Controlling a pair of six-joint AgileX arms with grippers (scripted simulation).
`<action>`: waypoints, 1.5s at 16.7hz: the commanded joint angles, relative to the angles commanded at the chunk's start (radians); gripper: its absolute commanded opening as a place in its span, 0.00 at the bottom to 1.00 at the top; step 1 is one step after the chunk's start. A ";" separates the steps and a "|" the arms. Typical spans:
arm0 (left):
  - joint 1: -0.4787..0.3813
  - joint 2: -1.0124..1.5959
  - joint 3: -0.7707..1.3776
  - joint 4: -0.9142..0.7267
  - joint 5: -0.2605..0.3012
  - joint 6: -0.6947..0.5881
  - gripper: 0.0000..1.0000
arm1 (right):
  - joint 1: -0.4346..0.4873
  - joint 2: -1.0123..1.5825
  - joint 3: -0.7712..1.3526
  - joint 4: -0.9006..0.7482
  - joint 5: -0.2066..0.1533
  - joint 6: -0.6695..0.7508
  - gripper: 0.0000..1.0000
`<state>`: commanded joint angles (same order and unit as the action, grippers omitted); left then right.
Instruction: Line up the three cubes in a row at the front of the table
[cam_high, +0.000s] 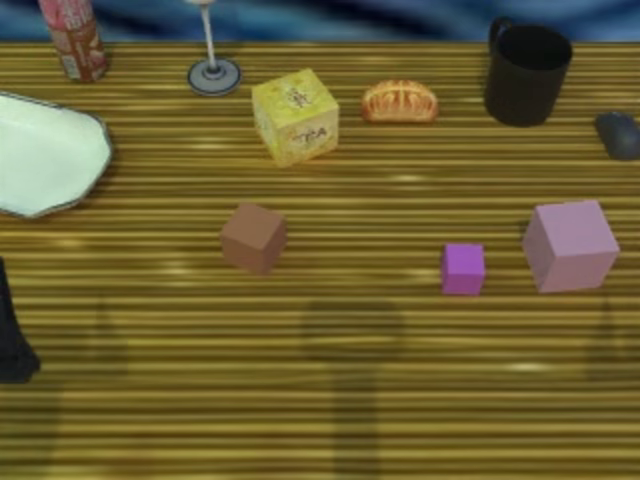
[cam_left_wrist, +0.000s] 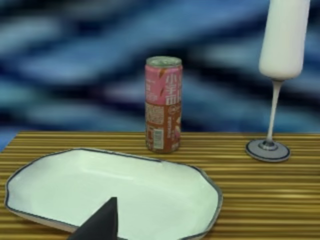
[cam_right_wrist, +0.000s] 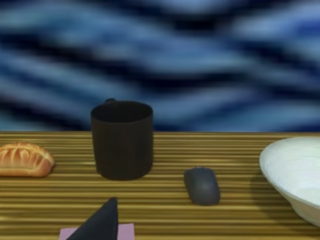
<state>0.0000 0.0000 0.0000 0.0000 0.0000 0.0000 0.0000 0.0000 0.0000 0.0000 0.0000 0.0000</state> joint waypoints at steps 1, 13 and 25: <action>0.000 0.000 0.000 0.000 0.000 0.000 1.00 | 0.000 0.000 0.000 0.000 0.000 0.000 1.00; 0.000 0.000 0.000 0.000 0.000 0.000 1.00 | 0.152 0.675 0.591 -0.384 0.000 0.174 1.00; 0.000 0.000 0.000 0.000 0.000 0.000 1.00 | 0.393 1.888 1.519 -1.031 -0.001 0.452 1.00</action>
<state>0.0000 0.0000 0.0000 0.0000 0.0000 0.0000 0.3931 1.8879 1.5189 -1.0308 -0.0006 0.4522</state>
